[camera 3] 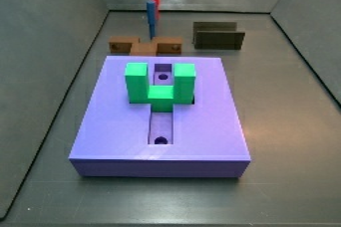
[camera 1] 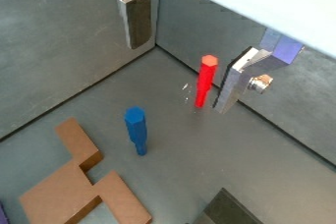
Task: Pick up the brown object. Move up. Place the brown object on the fixture. Regrasp the brown object. Move to above the board. Insert the brown object.
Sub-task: Pick up the brown object.
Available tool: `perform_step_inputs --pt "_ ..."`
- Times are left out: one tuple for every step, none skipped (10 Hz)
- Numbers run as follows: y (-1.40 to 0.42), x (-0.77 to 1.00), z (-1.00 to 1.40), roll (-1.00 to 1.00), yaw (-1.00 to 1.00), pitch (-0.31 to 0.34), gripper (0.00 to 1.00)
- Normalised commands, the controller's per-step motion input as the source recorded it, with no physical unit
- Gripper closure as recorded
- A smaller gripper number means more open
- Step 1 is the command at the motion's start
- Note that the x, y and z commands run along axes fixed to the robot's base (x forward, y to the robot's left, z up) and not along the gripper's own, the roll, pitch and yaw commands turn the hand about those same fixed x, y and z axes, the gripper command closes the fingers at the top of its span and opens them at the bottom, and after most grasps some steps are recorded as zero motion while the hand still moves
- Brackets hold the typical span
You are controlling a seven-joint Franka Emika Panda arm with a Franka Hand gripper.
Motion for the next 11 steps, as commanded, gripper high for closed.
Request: perform_step_inputs --pt "-0.18 0.00 -0.07 -0.14 -0.01 0.000 0.00" --pt "-0.60 -0.10 -0.08 -0.15 -0.01 0.000 0.00" --pt "-1.00 -0.08 -0.10 -0.06 0.03 0.011 0.00" --pt "-1.00 -0.05 -0.20 0.00 0.01 0.030 0.00" --pt "-1.00 -0.06 -0.25 0.00 0.00 0.007 0.00" --pt "-1.00 0.00 -0.37 -0.11 0.00 0.007 0.00" --pt "-0.93 -0.02 -0.43 -0.21 0.00 0.000 0.00" --pt "-0.86 -0.07 -0.55 -0.21 -0.01 0.000 0.00" --pt "-0.75 -0.14 -0.71 -0.16 -0.08 0.000 0.00" --pt "-0.49 -0.18 -0.77 -0.12 -0.07 -0.059 0.00" --pt "-0.32 -0.23 -0.82 -0.08 -0.03 -0.103 0.00"
